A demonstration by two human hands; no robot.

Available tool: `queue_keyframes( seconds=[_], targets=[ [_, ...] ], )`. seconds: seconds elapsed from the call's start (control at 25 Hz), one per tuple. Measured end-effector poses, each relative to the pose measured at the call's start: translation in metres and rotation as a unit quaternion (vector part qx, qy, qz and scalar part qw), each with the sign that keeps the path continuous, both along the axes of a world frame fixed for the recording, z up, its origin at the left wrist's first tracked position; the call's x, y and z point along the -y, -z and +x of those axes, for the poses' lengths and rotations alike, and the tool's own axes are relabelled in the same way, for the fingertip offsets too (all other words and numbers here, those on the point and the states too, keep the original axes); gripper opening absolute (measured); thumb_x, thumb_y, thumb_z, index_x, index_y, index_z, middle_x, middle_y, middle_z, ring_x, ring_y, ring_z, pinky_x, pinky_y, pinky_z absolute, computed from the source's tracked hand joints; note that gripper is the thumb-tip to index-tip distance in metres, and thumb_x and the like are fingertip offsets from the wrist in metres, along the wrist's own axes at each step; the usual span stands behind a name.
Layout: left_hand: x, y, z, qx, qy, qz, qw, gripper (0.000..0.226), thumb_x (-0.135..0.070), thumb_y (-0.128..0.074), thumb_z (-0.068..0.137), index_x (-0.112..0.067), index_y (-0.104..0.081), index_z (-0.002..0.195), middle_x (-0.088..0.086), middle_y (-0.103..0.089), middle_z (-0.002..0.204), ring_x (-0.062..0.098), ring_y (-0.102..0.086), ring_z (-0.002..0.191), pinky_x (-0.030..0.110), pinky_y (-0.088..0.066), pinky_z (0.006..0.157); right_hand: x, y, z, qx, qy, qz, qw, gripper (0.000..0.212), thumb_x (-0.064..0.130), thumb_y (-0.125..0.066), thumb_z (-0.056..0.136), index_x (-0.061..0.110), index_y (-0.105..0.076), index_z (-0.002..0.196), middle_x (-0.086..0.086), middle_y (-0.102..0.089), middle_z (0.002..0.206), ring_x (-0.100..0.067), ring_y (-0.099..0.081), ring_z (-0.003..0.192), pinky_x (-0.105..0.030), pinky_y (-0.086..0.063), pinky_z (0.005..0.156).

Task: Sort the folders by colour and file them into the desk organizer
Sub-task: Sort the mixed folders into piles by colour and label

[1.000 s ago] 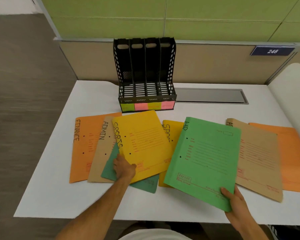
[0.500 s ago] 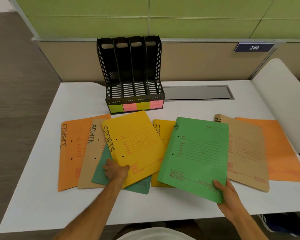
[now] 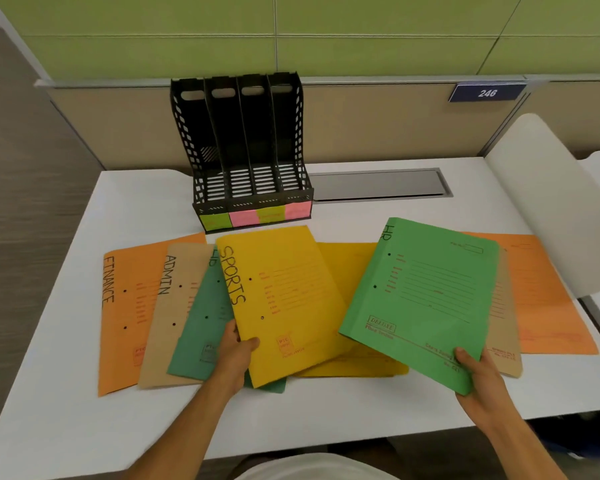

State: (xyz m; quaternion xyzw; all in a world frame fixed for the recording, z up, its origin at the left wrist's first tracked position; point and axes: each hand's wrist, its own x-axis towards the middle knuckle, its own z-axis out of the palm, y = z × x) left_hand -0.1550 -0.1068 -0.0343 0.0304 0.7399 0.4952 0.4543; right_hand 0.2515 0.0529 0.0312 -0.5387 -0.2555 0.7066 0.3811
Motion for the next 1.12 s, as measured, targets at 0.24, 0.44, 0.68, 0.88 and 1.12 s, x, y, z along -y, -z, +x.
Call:
queue_keyframes(
  seconds=[0.24, 0.44, 0.68, 0.88, 1.12],
  targets=[
    [-0.036, -0.005, 0.034, 0.035, 0.136, 0.009, 0.990, 0.050, 0.009, -0.060, 0.093, -0.035, -0.053, 0.115, -0.006, -0.066, 0.116, 0.010, -0.063, 0.103, 0.029, -0.053, 0.073, -0.002, 0.000, 0.000, -0.007, -0.009, 0.002, 1.000, 0.052, -0.001, -0.046, 0.099, 0.033, -0.057, 0.137, -0.001, -0.063, 0.138, -0.024, -0.068, 0.115, -0.044, -0.063, 0.080],
    [-0.050, -0.003, 0.051, 0.015, 0.166, 0.000, 0.986, 0.044, 0.006, -0.063, 0.093, -0.027, -0.054, 0.120, 0.002, -0.067, 0.120, 0.011, -0.065, 0.098, 0.028, -0.054, 0.072, 0.005, 0.002, -0.010, -0.009, -0.020, -0.008, 1.000, 0.049, -0.001, -0.046, 0.100, 0.033, -0.062, 0.131, -0.002, -0.066, 0.135, -0.024, -0.070, 0.112, -0.044, -0.063, 0.080],
    [-0.034, -0.012, 0.024, -0.115, 0.179, -0.060, 0.975, 0.048, -0.008, -0.074, 0.087, -0.013, -0.058, 0.132, 0.003, -0.065, 0.110, 0.018, -0.062, 0.102, 0.026, -0.049, 0.086, 0.013, 0.003, -0.025, -0.023, -0.051, -0.030, 0.998, 0.048, 0.004, -0.056, 0.090, 0.032, -0.063, 0.129, -0.007, -0.066, 0.135, -0.030, -0.071, 0.110, -0.046, -0.063, 0.078],
    [0.000, -0.020, -0.032, -0.221, 0.122, -0.073, 0.965, 0.040, -0.006, -0.072, 0.088, -0.008, -0.063, 0.128, 0.010, -0.063, 0.124, 0.024, -0.062, 0.113, 0.037, -0.050, 0.101, 0.028, 0.004, -0.079, -0.052, -0.101, -0.045, 0.992, 0.048, 0.003, -0.055, 0.091, 0.029, -0.061, 0.131, -0.008, -0.067, 0.132, -0.031, -0.071, 0.109, -0.045, -0.062, 0.076],
    [0.029, -0.018, -0.089, -0.321, 0.183, -0.210, 0.905, 0.067, -0.021, -0.074, 0.086, -0.008, -0.045, 0.145, 0.014, -0.044, 0.141, 0.032, -0.043, 0.128, 0.045, -0.041, 0.111, 0.047, 0.004, -0.162, -0.075, -0.193, -0.064, 0.976, 0.048, 0.006, -0.062, 0.088, 0.027, -0.062, 0.131, -0.012, -0.067, 0.133, -0.036, -0.067, 0.116, -0.049, -0.061, 0.081]
  ],
)
